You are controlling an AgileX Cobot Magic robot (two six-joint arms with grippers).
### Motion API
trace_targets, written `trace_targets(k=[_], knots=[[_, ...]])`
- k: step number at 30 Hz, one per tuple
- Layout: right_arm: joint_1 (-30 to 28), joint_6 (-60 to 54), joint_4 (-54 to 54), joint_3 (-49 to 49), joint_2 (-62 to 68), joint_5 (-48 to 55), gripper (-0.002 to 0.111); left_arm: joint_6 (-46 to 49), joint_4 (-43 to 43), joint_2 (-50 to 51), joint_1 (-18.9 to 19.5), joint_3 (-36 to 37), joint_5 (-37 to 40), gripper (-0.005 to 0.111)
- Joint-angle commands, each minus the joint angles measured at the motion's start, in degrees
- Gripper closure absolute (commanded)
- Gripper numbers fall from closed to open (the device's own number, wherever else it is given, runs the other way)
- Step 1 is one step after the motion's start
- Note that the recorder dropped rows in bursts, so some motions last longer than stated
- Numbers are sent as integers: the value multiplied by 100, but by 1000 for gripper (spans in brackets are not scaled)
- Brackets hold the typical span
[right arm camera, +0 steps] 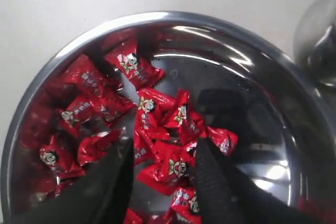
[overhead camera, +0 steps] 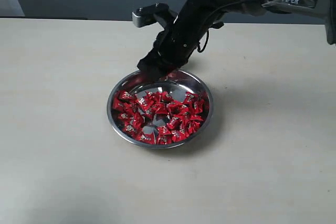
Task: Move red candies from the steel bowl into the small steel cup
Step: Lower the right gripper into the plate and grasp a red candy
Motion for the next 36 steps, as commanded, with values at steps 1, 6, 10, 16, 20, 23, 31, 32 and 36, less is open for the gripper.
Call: trace_targets(k=[1, 6, 10, 16, 20, 23, 31, 32, 36], knots=[[-19, -86, -140, -17, 151, 11, 70, -13, 4, -39, -29, 17, -24, 106], [-19, -67, -502, -17, 382, 111, 70, -13, 4, -39, -29, 17, -24, 106], [-19, -67, -528, -17, 539, 163, 70, -13, 4, -39, -29, 17, -24, 106], [-29, -67, -633, -17, 576, -129, 70, -13, 4, -39, -29, 17, -24, 106], [-29, -19, -726, -17, 586, -305, 70, -13, 4, -39, -29, 17, -24, 106], [-29, -19, -766, -17, 586, -319, 70, -13, 4, -39, -29, 17, -24, 106], [-29, 68, -813, -17, 586, -221, 70, -13, 4, -39, -29, 17, -24, 106], [-29, 82, -813, -17, 586, -215, 70, -13, 4, -39, -29, 17, -24, 106], [-29, 218, -774, -17, 586, -119, 70, -13, 4, -39, -29, 17, -24, 106]])
